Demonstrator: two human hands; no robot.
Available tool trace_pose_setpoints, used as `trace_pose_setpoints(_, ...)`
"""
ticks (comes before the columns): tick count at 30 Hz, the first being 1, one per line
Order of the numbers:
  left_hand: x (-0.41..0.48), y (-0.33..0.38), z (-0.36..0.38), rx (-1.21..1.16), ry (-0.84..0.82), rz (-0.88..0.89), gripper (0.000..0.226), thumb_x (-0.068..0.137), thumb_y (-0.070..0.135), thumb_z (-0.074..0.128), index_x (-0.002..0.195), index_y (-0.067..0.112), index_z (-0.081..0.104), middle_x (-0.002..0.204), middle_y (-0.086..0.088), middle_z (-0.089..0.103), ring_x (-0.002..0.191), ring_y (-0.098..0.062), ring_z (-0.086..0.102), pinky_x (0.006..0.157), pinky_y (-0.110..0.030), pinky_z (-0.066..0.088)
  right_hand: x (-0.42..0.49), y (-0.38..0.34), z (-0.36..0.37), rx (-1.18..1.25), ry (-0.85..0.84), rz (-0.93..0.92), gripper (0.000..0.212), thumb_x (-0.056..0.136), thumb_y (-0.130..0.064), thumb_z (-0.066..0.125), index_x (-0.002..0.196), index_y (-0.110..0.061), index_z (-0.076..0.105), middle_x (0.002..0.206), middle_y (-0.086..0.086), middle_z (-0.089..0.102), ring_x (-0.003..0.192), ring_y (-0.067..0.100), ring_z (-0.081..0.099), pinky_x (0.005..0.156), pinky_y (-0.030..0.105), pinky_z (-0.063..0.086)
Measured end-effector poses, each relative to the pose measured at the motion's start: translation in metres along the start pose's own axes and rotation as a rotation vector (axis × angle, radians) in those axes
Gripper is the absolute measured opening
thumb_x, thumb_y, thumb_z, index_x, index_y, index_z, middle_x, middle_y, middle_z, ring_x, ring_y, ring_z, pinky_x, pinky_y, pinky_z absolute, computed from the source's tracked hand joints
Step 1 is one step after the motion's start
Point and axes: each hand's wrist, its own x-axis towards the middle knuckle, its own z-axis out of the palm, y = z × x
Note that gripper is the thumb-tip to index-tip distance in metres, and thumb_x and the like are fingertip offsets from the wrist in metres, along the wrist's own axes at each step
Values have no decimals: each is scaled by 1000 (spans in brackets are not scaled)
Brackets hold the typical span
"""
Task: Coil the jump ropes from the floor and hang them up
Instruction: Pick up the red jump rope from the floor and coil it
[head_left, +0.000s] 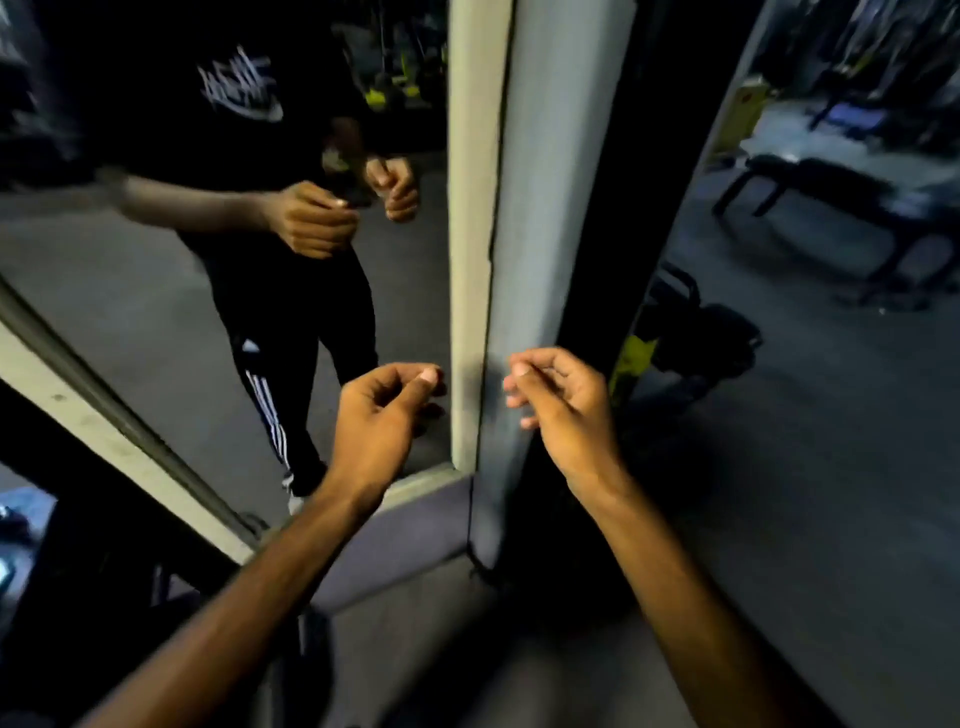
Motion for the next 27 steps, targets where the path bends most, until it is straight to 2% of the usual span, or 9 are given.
trace_pose_setpoints(3,-35,-52,53,2,17,-171,15,96,14,59,94,5,71,84,-7,72,71,-20,65,68,-34,49,-25,46,-69,-86,4,158,9,93,-6,57,96,-2,65,74,4,66,57,1,59,47,16,41)
trace_pose_setpoints(7,-68,-107,125,-1,-35,-344,14,95,7,57,89,5,70,74,0,71,64,-14,63,58,-27,47,-43,103,-150,-125,74,304,6,92,-10,61,90,-12,67,70,2,67,57,4,60,45,17,43)
trace_pose_setpoints(9,-76,-129,157,15,-76,-402,15,95,6,57,87,8,69,67,4,70,59,-8,63,54,-23,46,-48,130,-184,-131,126,374,7,89,-12,63,89,-7,67,68,3,66,56,8,59,43,17,42)
trace_pose_setpoints(12,-73,-162,207,78,-152,-470,15,95,5,56,86,9,67,73,-3,68,55,-5,61,52,-20,43,-50,179,-233,-150,190,499,11,91,-8,59,91,1,66,67,3,65,53,9,56,41,18,39)
trace_pose_setpoints(17,-51,-232,265,207,-249,-585,12,95,0,55,91,3,65,76,-8,66,48,2,57,45,-11,41,-45,266,-285,-176,214,700,10,92,-6,56,88,-12,63,68,2,63,50,4,55,39,14,37)
trace_pose_setpoints(19,-35,-299,302,255,-299,-614,16,94,0,55,85,7,66,72,-6,64,52,-3,57,50,-17,43,-34,334,-311,-212,185,749,12,92,-3,55,87,-11,62,68,4,61,47,-1,54,40,12,38)
trace_pose_setpoints(21,-28,-324,312,326,-317,-643,26,92,-1,57,73,16,65,71,-4,64,62,-12,56,60,-27,45,-31,358,-316,-244,173,786,10,92,0,55,88,-7,62,68,6,60,46,-4,53,41,9,39)
trace_pose_setpoints(23,-22,-403,344,370,-317,-692,28,90,4,59,70,23,63,70,-1,64,66,-15,55,66,-32,47,-28,432,-334,-293,126,816,14,91,0,55,84,-10,61,68,5,59,46,-3,53,42,9,39)
trace_pose_setpoints(27,-40,-591,376,414,-274,-809,11,71,36,61,69,28,68,64,2,66,61,-19,62,68,-42,56,-48,593,-360,-416,1,896,28,85,-1,60,70,-24,60,63,0,60,56,12,53,54,20,40)
